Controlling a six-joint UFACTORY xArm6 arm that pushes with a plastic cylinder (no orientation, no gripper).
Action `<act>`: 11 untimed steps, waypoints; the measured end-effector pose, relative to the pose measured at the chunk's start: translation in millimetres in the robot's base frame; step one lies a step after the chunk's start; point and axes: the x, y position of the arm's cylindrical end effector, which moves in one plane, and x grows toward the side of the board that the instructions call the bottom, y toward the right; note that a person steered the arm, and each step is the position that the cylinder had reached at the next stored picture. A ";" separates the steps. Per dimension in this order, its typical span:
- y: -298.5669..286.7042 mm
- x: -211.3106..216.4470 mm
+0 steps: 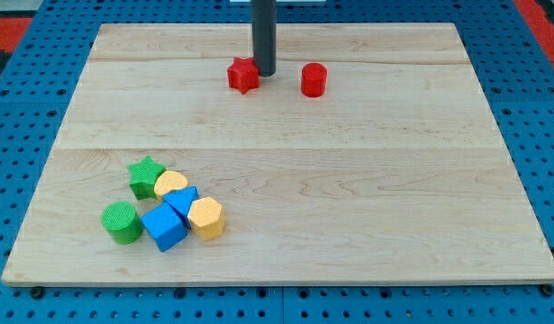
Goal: Slide the red star into the top side of the green star
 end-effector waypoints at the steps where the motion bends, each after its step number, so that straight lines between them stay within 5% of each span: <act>1: -24.5 0.0; 6: -116.4 8.1; 11: -107.0 126.5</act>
